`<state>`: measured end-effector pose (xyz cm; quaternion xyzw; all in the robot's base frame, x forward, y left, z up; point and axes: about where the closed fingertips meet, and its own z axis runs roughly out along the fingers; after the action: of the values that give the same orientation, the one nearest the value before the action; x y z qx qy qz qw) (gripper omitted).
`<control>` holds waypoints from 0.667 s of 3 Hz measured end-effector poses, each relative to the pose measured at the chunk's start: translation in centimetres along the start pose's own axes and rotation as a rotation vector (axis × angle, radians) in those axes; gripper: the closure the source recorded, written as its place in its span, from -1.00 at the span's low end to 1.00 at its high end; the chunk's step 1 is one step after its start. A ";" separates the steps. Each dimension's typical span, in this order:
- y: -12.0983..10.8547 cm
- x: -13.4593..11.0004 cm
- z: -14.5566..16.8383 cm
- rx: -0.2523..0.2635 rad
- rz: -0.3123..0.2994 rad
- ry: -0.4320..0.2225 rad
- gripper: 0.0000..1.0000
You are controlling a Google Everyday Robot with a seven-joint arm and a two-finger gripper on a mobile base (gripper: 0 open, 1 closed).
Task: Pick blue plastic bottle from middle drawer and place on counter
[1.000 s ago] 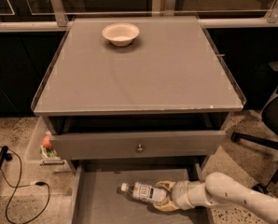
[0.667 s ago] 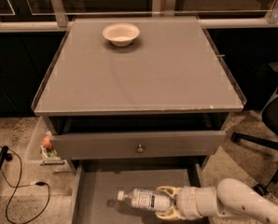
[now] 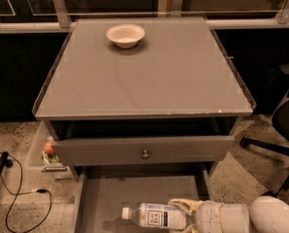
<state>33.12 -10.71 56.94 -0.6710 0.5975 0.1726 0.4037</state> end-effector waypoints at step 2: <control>-4.0 -2.2 -4.2 0.039 -0.001 0.041 1.00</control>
Offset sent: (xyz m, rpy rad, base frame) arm 0.0648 -0.0577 0.1366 -0.1010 -0.1026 -0.1208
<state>35.32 -12.55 62.42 -0.6666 0.6088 0.1469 0.4043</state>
